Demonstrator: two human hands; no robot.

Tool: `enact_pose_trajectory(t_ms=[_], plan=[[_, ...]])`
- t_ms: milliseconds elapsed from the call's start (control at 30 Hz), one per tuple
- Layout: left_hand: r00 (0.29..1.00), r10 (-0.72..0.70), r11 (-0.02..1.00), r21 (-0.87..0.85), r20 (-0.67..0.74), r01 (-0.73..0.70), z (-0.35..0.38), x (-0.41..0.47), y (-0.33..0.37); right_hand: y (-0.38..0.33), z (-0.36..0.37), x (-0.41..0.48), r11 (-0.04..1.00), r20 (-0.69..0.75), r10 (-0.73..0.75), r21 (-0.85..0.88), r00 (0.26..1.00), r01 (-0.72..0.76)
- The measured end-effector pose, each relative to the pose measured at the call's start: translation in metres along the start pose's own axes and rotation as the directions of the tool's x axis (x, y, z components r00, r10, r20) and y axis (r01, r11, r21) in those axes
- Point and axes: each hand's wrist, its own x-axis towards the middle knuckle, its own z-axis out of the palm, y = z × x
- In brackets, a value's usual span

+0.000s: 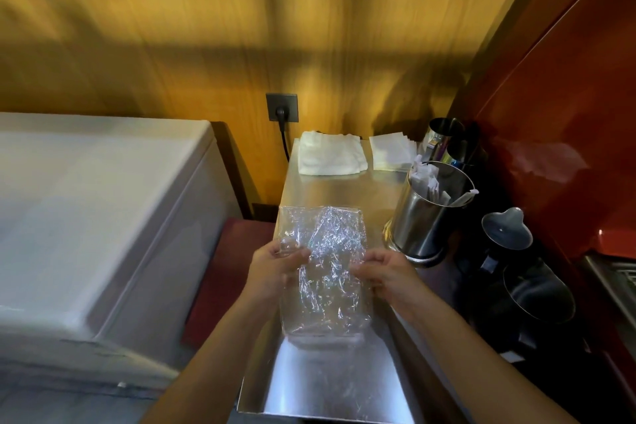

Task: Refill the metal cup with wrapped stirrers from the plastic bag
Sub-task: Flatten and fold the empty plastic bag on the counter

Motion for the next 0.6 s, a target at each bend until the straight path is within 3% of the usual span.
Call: enact_pose_trajectory(t_ms=[267, 600], plan=[[0.981, -0.193, 0.977, 0.093, 0.006, 0.192, -0.010, -0.001, -0.010, 0.002, -0.008, 0.014, 0.997, -0.215, -0.061, -0.062, 0.975, 0.048], [0.978, 0.017, 0.939, 0.339, -0.208, 0.056, -0.005, 0.057, 0.000, -0.005, 0.003, 0.068, 0.973, -0.360, -0.159, -0.217, 0.919, 0.083]])
